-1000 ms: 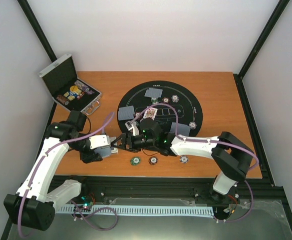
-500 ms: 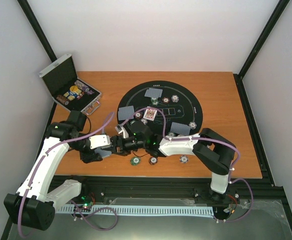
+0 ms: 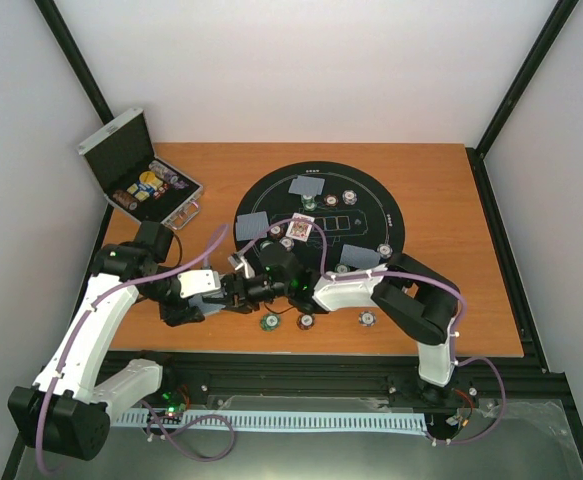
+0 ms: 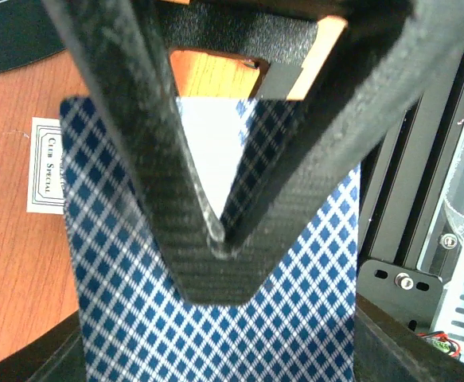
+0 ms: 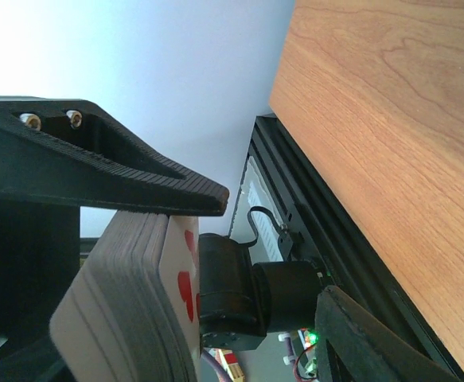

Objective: Distribute texas hold em gaming equipment

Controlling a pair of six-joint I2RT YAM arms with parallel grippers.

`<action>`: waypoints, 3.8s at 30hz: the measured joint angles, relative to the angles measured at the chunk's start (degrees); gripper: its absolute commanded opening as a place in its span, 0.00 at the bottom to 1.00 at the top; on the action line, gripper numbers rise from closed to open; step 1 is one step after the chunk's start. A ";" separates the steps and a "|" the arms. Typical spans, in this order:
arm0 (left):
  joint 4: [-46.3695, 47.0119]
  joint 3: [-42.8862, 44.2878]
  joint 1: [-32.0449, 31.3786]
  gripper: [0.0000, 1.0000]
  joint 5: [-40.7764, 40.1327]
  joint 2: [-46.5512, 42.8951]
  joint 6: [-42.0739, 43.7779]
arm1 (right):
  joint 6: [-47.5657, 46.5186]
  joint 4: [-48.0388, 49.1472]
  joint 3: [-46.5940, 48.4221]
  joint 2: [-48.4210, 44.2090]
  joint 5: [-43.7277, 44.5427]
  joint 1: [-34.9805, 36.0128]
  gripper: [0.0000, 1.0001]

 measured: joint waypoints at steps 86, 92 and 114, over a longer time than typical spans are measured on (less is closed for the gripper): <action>-0.02 0.85 0.00 0.01 -0.28 1.31 -0.44 | -87.54 -54.40 21.81 14.97 82.64 -15.08 0.45; -0.31 0.96 0.00 0.01 -0.28 1.03 -0.44 | -84.59 -58.38 21.86 10.86 76.96 -15.17 0.62; -0.81 1.86 0.00 0.01 0.28 0.50 -0.72 | -39.58 -50.18 2.62 -21.59 24.98 -18.49 0.85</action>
